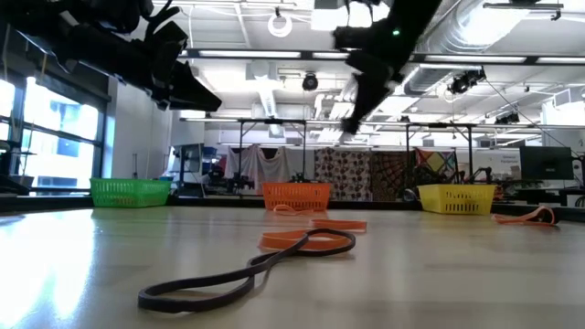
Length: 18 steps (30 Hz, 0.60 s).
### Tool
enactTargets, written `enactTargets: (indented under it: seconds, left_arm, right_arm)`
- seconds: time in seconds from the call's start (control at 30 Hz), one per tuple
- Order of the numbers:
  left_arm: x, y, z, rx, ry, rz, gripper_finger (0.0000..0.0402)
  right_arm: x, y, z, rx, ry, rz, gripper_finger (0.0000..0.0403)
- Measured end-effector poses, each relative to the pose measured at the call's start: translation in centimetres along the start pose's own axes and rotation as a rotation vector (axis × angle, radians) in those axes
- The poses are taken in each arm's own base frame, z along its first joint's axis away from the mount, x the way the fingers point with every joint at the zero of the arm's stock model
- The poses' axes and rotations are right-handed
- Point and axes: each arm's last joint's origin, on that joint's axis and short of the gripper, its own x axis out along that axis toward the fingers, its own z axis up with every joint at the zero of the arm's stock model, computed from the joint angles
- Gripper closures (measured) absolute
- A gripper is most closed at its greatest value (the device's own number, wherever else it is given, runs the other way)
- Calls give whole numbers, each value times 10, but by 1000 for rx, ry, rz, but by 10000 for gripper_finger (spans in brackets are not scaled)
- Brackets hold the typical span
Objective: Sort rubber bands into baskets
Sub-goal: Put the left black rubber band into the yellow bin
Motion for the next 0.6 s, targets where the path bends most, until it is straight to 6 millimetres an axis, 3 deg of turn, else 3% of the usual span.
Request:
enactTargets:
  seconds: [0.17,0.3,0.43,0.6]
  left_arm:
    - [0,0,0,0,-1,0,257]
    - [0,0,0,0,0,0,257]
    - [0,0,0,-4,0,0,257]
    - [0,0,0,-2,2,0,257]
  right_arm:
    - [-21,-59,-20,163,121,-269,402]
    - [-26,-100,-43,302,190,-435,402]
    - [-16,-131,-70,410,248,-551,402]
    - [12,-153,-108,488,341,-628,403]
